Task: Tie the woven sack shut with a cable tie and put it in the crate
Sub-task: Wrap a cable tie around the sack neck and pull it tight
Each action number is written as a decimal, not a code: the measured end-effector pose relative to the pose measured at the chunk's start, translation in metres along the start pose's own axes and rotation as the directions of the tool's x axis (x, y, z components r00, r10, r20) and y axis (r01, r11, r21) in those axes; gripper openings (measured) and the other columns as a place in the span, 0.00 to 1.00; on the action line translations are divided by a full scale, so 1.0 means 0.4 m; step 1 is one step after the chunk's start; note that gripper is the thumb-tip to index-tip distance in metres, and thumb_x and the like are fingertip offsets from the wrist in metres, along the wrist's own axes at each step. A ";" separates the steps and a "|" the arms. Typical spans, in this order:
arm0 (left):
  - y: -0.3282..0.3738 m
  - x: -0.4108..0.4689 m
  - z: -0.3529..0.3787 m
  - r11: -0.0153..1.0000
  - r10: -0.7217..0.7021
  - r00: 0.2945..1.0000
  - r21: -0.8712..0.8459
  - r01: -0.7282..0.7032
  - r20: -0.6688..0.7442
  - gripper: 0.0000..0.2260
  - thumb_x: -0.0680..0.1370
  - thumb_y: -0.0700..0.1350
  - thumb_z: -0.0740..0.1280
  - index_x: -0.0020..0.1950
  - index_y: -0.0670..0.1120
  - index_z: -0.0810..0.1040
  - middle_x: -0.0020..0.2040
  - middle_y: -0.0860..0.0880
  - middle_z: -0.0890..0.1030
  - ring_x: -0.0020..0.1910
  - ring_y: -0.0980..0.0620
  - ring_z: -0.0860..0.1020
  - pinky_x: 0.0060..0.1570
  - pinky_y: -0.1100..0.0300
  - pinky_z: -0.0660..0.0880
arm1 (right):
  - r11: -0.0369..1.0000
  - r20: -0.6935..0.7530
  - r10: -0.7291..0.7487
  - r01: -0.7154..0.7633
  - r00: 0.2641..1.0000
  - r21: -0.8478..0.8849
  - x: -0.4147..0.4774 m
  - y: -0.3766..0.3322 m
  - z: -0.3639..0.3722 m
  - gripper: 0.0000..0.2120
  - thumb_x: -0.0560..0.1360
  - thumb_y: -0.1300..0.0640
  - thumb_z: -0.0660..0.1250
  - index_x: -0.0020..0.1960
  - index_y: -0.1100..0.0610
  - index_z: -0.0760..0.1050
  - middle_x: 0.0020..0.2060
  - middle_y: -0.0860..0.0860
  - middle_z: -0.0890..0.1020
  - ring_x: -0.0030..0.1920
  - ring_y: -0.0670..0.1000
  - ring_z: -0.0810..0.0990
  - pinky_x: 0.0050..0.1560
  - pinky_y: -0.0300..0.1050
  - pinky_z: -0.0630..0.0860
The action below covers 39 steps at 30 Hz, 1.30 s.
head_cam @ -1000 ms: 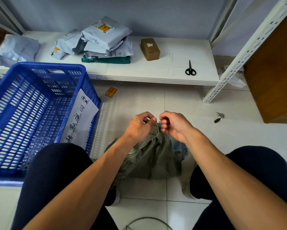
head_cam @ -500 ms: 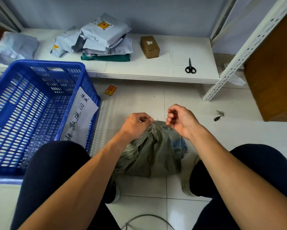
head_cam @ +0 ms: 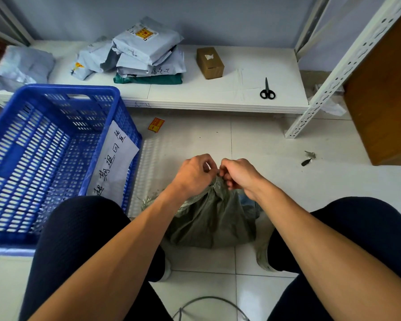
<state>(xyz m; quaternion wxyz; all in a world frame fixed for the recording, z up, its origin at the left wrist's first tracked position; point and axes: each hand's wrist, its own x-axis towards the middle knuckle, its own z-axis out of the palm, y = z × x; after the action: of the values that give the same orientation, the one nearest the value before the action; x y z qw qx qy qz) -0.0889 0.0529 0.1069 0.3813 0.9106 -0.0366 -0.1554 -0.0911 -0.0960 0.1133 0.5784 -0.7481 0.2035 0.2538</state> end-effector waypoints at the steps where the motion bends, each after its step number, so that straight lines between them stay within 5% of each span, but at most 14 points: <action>1: 0.003 0.000 0.001 1.000 0.003 1.000 0.020 -0.003 -0.003 0.04 0.78 0.43 0.68 0.50 0.49 0.81 0.46 0.50 0.82 0.46 0.52 0.79 0.39 0.63 0.71 | 0.999 -0.017 0.013 -0.012 1.000 0.032 0.001 0.001 0.002 0.10 0.75 0.58 0.61 0.36 0.59 0.75 0.23 0.50 0.70 0.24 0.49 0.68 0.30 0.42 0.69; 10: -0.004 0.000 0.004 0.990 0.008 1.000 0.139 -0.004 -0.026 0.04 0.76 0.47 0.70 0.45 0.47 0.79 0.46 0.50 0.80 0.45 0.51 0.78 0.44 0.56 0.77 | 0.957 -0.150 0.064 -0.018 0.987 0.288 0.004 -0.006 -0.011 0.08 0.73 0.63 0.61 0.36 0.58 0.71 0.20 0.47 0.66 0.24 0.48 0.64 0.28 0.42 0.67; 19: -0.026 -0.013 0.007 0.954 0.112 0.994 0.281 -0.104 -0.013 0.06 0.78 0.51 0.67 0.48 0.50 0.76 0.45 0.51 0.79 0.41 0.50 0.78 0.40 0.56 0.72 | 0.972 -0.098 0.005 0.018 0.995 0.234 -0.017 -0.002 -0.013 0.06 0.73 0.60 0.60 0.38 0.59 0.72 0.22 0.49 0.66 0.25 0.49 0.65 0.30 0.44 0.69; 25: -0.031 -0.026 0.007 0.911 0.173 0.981 0.364 -0.195 0.092 0.19 0.72 0.64 0.72 0.54 0.52 0.76 0.47 0.53 0.79 0.43 0.51 0.78 0.44 0.54 0.75 | 0.966 -0.072 0.001 0.018 0.997 0.258 -0.026 -0.001 -0.022 0.08 0.74 0.58 0.60 0.37 0.58 0.72 0.23 0.50 0.65 0.26 0.50 0.64 0.31 0.45 0.68; 33: -0.011 -0.041 0.014 0.854 0.297 0.954 0.454 -0.252 -0.030 0.18 0.76 0.54 0.67 0.62 0.47 0.78 0.53 0.48 0.79 0.43 0.48 0.77 0.45 0.58 0.66 | 0.991 -0.115 -0.004 0.019 0.993 0.132 -0.025 0.004 -0.011 0.14 0.78 0.50 0.62 0.39 0.58 0.75 0.23 0.50 0.71 0.25 0.49 0.69 0.32 0.44 0.70; 39: -0.017 -0.035 0.012 0.849 0.293 0.956 0.451 -0.276 0.034 0.17 0.75 0.50 0.68 0.63 0.46 0.80 0.54 0.46 0.81 0.50 0.45 0.80 0.53 0.52 0.72 | 0.999 -0.014 0.029 -0.029 0.999 0.026 -0.029 0.022 0.018 0.14 0.78 0.56 0.60 0.37 0.60 0.76 0.26 0.52 0.73 0.25 0.51 0.69 0.27 0.41 0.69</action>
<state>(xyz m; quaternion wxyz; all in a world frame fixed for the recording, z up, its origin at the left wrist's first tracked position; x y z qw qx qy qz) -0.1041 0.0570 0.1024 0.1792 0.9611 -0.1990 -0.0679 -0.1067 -0.0912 0.1123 0.5829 -0.7392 0.2216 0.2542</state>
